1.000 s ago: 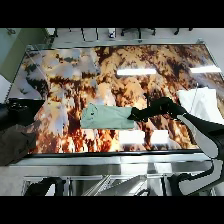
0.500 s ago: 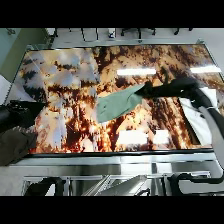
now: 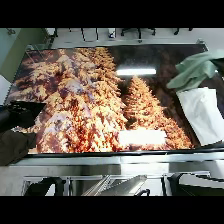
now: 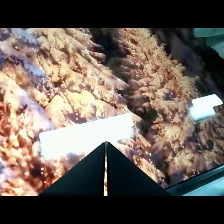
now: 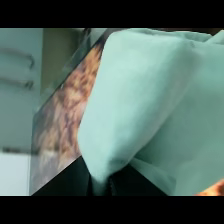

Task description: Fold the shirts.

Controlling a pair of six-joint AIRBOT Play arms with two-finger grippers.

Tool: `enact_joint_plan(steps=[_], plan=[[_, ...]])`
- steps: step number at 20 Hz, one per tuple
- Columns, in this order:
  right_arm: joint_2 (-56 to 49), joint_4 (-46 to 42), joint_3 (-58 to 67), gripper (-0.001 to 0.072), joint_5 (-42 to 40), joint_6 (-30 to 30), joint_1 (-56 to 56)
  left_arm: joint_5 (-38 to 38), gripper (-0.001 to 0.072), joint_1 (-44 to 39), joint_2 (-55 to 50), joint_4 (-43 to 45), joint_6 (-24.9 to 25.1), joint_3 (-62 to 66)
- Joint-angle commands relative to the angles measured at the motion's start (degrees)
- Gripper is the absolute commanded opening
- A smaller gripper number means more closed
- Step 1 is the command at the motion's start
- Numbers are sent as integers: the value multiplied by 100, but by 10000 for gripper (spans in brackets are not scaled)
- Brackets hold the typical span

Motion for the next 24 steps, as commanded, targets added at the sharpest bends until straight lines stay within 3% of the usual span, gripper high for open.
enact_joint_plan(steps=[1, 3, 7, 11, 14, 18, 19, 20, 22, 23, 24], plan=[[-192, -11, 107, 18, -610, 17, -1038, -13, 17, 2, 2, 2, 0, -2], [-177, -74, 90, 18, -992, 345, -1357, -24, 17, 2, 2, 0, -7, -2], [409, -564, 83, 18, -1141, 1563, -2013, -140, 17, 2, -2, -2, -63, -2], [1390, -2876, -763, 17, -1945, 2354, -2361, -55, 16, 2, -2, -2, -63, -2], [2221, -3501, -2238, 17, -1471, 2618, -2411, -33, 16, 2, 0, -2, -61, -2], [2752, -3624, -3462, 41, -702, 2688, -2411, -33, 17, 2, 2, -2, -61, -2], [2741, -3652, -3469, 426, -885, 2688, -2411, -35, 16, 2, 0, 0, -61, -2], [2750, -3657, -3386, 707, -1377, 2420, -2411, -39, 17, 2, -44, 0, -61, -2], [2782, -3397, -3106, 707, -1779, 2459, -2411, -33, 17, 2, -184, -2, -61, -2], [2879, -2223, -2712, 567, -1770, 2444, -2350, -39, 17, 2, -433, -2, -61, -2], [3032, -1246, -2586, 52, -1475, 2096, -2098, -37, 17, 2, -632, -24, -61, -2]])
